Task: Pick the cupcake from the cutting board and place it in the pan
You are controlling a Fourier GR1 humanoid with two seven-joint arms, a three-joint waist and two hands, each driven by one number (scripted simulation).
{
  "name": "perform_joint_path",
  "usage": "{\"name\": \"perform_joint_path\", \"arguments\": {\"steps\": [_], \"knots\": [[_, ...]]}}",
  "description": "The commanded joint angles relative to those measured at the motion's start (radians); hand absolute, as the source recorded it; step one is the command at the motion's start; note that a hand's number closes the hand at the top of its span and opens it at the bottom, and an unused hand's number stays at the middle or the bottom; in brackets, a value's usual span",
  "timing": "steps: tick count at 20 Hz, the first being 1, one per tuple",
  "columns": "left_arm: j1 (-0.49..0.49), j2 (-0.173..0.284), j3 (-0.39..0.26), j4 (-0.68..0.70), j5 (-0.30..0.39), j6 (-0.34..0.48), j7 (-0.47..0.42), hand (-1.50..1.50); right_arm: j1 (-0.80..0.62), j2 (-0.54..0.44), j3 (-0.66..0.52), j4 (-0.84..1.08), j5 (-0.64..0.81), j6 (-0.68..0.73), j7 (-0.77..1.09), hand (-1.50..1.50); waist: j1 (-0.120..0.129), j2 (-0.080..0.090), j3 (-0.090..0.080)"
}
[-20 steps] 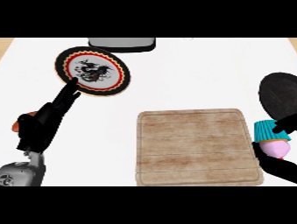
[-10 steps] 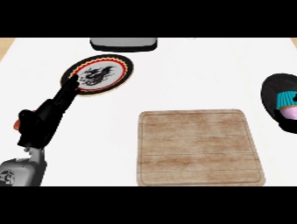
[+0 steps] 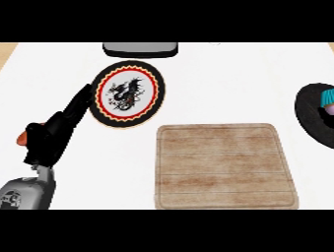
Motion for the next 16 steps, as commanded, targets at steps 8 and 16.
{"name": "perform_joint_path", "arguments": {"steps": [8, 16], "knots": [[-0.027, -0.041, -0.016, 0.046, -0.032, 0.011, -0.025, 0.00, -0.190, -0.099, -0.047, 0.512, 0.050, 0.058, 0.024, -1.50, 0.024, 0.014, 0.000], [-0.028, -0.031, -0.005, 0.064, -0.031, -0.007, -0.070, 0.00, -0.306, -0.099, -0.128, 0.640, -0.027, 0.170, -0.129, -1.50, 0.036, 0.021, 0.005]]}}
